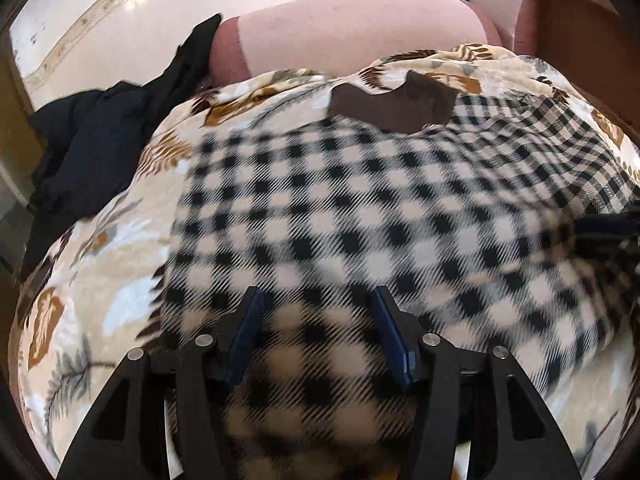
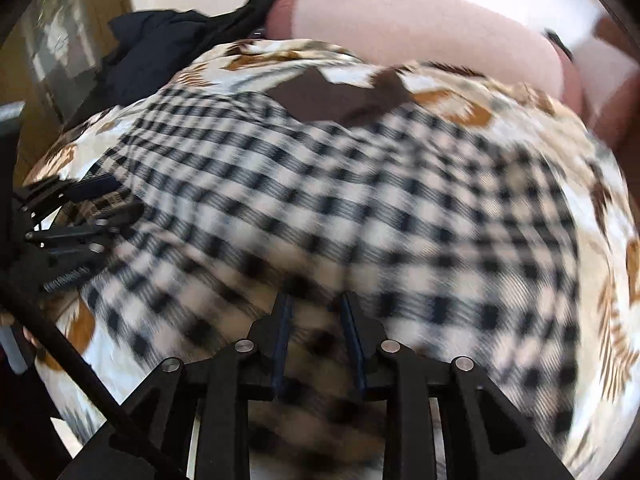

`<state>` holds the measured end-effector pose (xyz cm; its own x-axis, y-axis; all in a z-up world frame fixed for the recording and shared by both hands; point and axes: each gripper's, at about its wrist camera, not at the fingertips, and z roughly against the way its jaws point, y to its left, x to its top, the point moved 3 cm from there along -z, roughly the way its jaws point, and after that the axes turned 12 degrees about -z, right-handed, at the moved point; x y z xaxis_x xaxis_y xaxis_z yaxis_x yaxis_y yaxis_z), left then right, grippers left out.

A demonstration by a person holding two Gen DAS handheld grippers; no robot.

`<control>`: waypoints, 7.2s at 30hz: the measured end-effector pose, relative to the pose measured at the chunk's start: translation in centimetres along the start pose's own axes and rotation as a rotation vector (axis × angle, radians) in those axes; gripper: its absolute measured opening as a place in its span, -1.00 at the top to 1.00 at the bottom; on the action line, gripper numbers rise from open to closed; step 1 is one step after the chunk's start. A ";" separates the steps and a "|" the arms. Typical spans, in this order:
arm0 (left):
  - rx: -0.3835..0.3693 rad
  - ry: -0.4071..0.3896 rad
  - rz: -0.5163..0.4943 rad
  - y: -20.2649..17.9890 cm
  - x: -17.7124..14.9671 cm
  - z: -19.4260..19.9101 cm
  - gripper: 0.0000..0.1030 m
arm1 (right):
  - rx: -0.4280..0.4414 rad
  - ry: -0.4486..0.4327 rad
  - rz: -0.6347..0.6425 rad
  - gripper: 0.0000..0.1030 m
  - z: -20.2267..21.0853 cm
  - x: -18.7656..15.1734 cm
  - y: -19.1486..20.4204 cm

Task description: Fold large clothes

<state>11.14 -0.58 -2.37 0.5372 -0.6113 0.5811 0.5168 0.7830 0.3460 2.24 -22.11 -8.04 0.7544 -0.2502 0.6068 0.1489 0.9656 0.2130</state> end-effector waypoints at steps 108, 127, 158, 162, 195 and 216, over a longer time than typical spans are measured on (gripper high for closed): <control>-0.465 -0.056 0.518 12.9 7.2 -4.2 0.81 | -0.083 -0.364 0.418 0.88 -0.1 -1.1 24.7; -0.525 -0.061 0.188 -7.9 23.8 1.6 0.82 | -0.144 -0.390 -0.040 0.89 9.6 -1.9 5.8; -0.390 -0.070 -0.036 -15.1 16.7 5.5 0.07 | -0.026 -0.327 -0.657 0.10 14.5 -3.6 -16.3; -0.389 -0.029 -0.115 -17.1 13.6 4.6 0.69 | -0.049 -0.324 -0.611 0.10 12.6 -0.8 -15.7; -0.734 0.060 0.241 -12.5 13.8 -4.1 -0.67 | 0.192 -0.065 -0.662 -0.51 0.0 6.4 -22.5; -0.582 0.014 0.278 -9.2 8.4 -1.1 0.03 | 0.080 -0.197 -0.741 0.03 2.8 9.3 -20.4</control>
<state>11.58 -13.05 -1.53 0.7098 -0.3991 0.5804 0.6320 0.7247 -0.2745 4.46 -44.33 -4.62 0.3468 -0.8449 0.4073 0.5187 0.5346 0.6672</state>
